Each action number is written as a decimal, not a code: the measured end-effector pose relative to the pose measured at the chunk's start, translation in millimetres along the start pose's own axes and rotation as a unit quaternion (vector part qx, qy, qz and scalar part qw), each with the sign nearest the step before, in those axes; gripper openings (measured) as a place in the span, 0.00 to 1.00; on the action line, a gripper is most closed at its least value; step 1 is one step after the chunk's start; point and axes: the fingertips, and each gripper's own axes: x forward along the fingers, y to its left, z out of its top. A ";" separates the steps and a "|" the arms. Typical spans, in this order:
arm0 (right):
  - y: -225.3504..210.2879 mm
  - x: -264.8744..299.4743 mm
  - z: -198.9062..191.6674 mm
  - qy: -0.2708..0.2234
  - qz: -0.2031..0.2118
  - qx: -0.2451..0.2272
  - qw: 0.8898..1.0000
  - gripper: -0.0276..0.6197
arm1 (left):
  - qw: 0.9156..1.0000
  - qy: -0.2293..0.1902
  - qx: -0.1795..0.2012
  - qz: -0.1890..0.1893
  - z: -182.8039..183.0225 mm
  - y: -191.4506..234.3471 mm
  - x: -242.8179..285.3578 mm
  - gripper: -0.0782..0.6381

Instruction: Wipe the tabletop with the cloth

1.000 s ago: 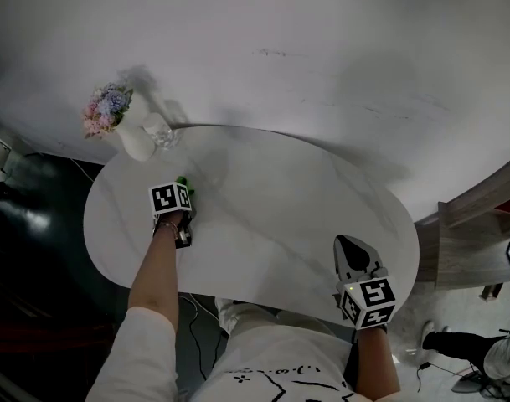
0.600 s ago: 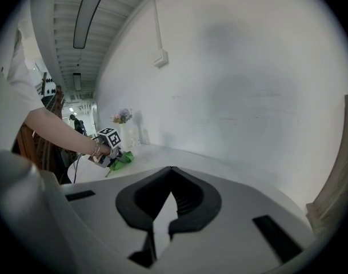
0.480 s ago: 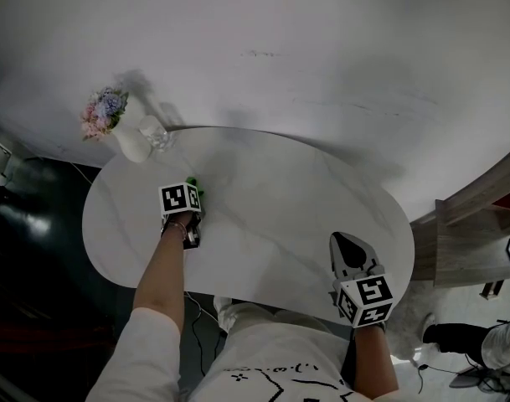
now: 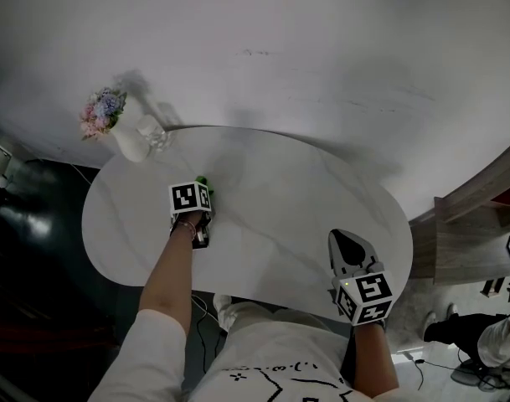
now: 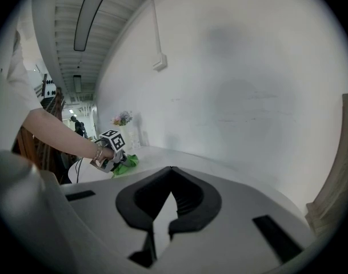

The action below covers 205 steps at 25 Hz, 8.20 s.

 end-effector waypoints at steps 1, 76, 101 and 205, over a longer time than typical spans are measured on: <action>0.1 -0.5 -0.2 0.000 0.000 0.000 1.000 0.04 | 1.000 0.001 0.001 -0.002 -0.5 -2.9 0.0 0.18; -77.4 -72.0 -31.6 -0.035 -0.107 0.117 0.987 0.04 | 0.978 0.036 0.085 -0.187 -57.8 -302.2 11.0 0.18; -110.0 -112.9 -53.5 -0.036 -0.168 0.148 0.974 0.04 | 0.955 0.073 0.124 -0.259 -98.1 -410.7 5.1 0.18; -48.7 -108.9 -16.4 -0.078 -0.272 0.229 0.931 0.04 | 0.858 0.011 0.217 -0.465 -62.2 -391.5 -154.0 0.18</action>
